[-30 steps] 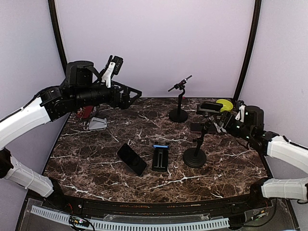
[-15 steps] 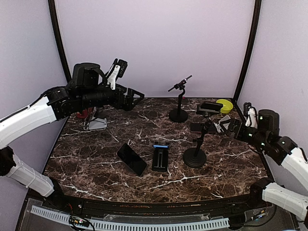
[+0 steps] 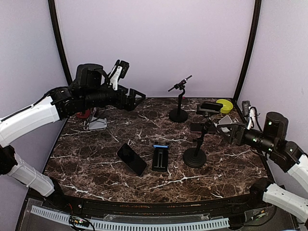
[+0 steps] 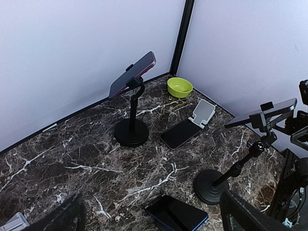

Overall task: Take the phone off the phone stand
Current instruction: Pick up the phone stand with the phone from the center of the board, then pass from the right arm to the left

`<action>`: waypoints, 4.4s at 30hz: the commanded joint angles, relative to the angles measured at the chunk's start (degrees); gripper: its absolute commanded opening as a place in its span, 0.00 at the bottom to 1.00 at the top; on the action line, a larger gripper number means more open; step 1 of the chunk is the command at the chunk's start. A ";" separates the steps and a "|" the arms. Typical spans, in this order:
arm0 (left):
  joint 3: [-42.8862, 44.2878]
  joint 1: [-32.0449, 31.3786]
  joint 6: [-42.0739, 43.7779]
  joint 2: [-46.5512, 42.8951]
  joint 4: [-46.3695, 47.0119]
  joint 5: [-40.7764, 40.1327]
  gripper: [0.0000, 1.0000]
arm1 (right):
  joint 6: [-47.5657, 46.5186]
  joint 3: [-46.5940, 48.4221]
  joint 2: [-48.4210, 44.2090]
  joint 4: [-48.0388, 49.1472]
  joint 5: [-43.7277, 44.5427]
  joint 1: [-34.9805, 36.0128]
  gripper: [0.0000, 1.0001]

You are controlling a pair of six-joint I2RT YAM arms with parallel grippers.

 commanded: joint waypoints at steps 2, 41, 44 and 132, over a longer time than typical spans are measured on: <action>-0.68 0.39 -0.50 -0.02 1.66 0.22 0.99 | -2.14 0.41 1.86 4.64 3.39 5.42 0.89; -2.33 0.54 -1.09 -0.72 3.04 0.81 0.99 | 2.65 2.54 15.77 18.94 34.83 23.62 0.21; -2.23 0.63 -0.98 -0.63 3.14 1.04 0.99 | 1.23 2.68 15.63 19.28 34.14 23.62 0.10; 13.07 -11.15 37.52 21.78 -2.20 56.31 0.99 | -42.41 22.00 22.10 -0.06 -39.27 15.09 0.00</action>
